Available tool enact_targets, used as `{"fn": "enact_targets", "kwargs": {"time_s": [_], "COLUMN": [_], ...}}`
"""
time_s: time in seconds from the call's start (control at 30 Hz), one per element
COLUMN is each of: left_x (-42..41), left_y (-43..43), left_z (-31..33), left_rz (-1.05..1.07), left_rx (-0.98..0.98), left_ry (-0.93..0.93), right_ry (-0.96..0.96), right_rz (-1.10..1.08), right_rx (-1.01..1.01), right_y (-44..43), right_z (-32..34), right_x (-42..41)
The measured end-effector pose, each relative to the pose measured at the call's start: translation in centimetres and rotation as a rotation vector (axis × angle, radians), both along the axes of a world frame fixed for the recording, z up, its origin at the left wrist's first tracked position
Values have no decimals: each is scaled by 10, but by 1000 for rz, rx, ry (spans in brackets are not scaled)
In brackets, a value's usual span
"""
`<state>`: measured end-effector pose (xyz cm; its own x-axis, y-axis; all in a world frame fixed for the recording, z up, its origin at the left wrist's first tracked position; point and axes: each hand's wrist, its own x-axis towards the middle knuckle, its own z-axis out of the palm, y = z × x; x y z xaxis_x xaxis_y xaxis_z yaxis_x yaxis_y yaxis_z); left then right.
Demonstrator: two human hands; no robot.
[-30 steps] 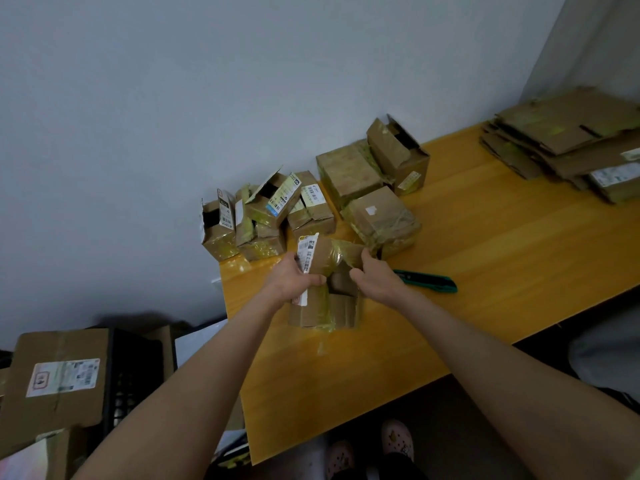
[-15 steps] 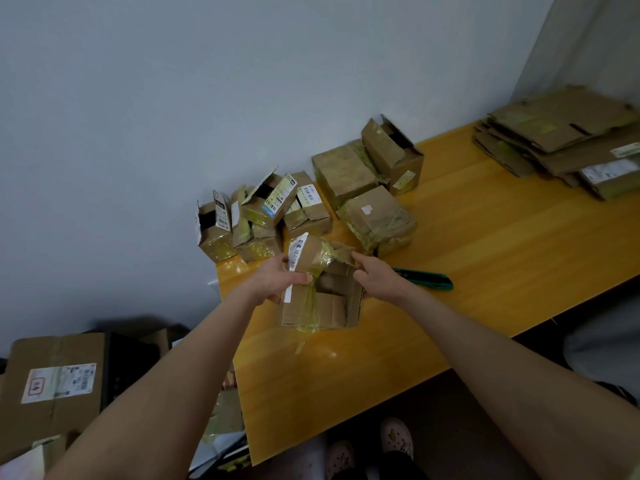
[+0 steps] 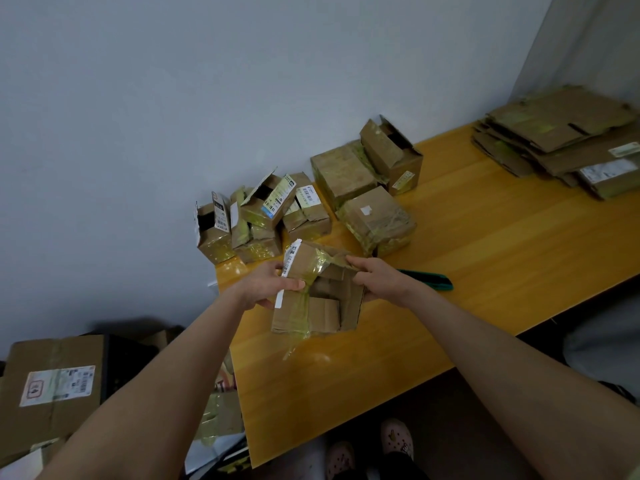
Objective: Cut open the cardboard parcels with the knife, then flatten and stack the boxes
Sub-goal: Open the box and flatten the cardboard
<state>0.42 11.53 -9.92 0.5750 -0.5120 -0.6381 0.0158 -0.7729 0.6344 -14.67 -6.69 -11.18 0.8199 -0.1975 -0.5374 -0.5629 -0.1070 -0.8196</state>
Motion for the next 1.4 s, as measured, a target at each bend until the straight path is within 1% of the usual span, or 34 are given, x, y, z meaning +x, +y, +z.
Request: {"fn": "enact_targets", "kwargs": {"time_s": [0.17,0.27,0.33,0.37,0.43,0.57,0.6,0.63,0.7,0.73,0.8,0.87,0.9,0.93,0.97,1.0,1.03,1.1,1.17,1.23,1.3,1.33,1.37,1.4], "left_x": [4,3,2,3,5,8,6,3,-6,-11,-20,-22,-22,-21,-19,-16,-12,-3,2,2,1,0,-2,-3], "left_y": [7,8,5,4,5,7,4,0,-13,-20,-29,-30,-30,-31,-32,-33,-33,-29,-23,-19,-19,-21,-23,-26], "left_z": [-4,-6,-6,-5,-2,-2,-4,-5,-5,-5,-4,-5,-5,-4,-2,0,1,3,5,7,9,9,10,10], "left_rz": [26,48,89,121,156,181,214,229,143,68,-22,-42,-51,-53,-28,19,87,241,346,396,427,433,427,409], "left_rx": [7,-5,-36,-57,-79,-64,-67,-51,59,120,287,415,436,415,353,273,186,6,-158,-254,-335,-368,-388,-392], "left_ry": [46,51,38,39,37,47,-17,-147,-486,-597,-672,-727,-760,-787,-784,-737,-657,-438,-243,-111,-41,-26,-25,-38], "right_ry": [-11,-2,-17,-18,-32,-44,-57,-72,-96,-112,-136,-153,-150,-140,-121,-102,-87,-60,-34,-22,-25,-20,-1,30], "right_rz": [-14,-7,-88,-177,-324,-373,-399,-424,-444,-429,-370,-319,-311,-318,-341,-373,-410,-479,-539,-593,-663,-697,-713,-697], "right_rx": [77,-6,-62,-34,85,139,132,106,-45,-130,-252,-280,-282,-289,-295,-285,-253,-152,-33,71,166,185,133,3], "right_y": [-2,3,3,2,-3,-3,1,5,16,21,30,34,33,31,26,21,15,4,-5,-13,-19,-20,-22,-23], "right_z": [-1,2,2,2,0,-2,-1,0,2,4,8,10,10,9,8,6,4,0,-4,-8,-12,-14,-15,-16], "right_x": [1,7,12,14,14,16,19,22,28,30,33,31,29,27,24,20,16,8,1,-4,-7,-8,-7,-5]}}
